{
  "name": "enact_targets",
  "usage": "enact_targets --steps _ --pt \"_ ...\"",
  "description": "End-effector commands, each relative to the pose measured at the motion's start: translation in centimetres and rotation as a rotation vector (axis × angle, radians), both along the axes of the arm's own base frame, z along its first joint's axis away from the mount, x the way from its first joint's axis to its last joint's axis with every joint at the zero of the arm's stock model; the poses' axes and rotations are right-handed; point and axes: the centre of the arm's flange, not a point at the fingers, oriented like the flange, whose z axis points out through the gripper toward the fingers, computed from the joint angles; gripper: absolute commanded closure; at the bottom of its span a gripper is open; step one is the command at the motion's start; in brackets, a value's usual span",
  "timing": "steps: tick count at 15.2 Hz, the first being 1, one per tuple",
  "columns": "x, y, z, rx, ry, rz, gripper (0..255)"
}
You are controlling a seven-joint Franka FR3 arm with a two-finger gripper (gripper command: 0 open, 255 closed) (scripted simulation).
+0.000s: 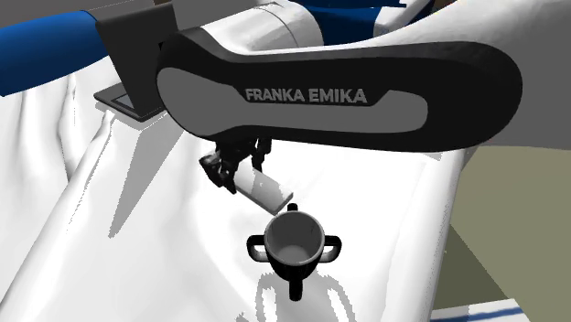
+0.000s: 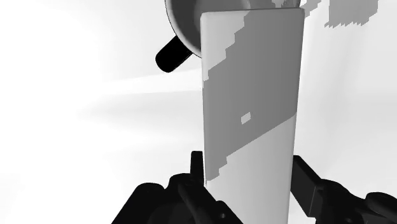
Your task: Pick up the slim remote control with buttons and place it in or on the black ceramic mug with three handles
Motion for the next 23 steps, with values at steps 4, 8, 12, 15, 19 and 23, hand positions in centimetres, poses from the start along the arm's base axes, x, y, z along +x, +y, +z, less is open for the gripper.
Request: enact_targets --steps 4,8,12,15,19,23 --pt "-4.7 -4.6 0.0 0.0 0.0 -0.001 255" --pt "-8.4 -8.3 0.0 0.0 0.0 -0.001 255" --pt "-9.1 -8.9 -1.6 0.0 0.0 -0.001 255" --pt "-9.1 -8.9 -3.2 0.0 0.0 -0.001 255" --pt "-9.1 -8.9 -5.3 0.0 0.0 -0.001 255" --pt "-9.1 -9.0 -7.1 0.0 0.0 -0.001 255"
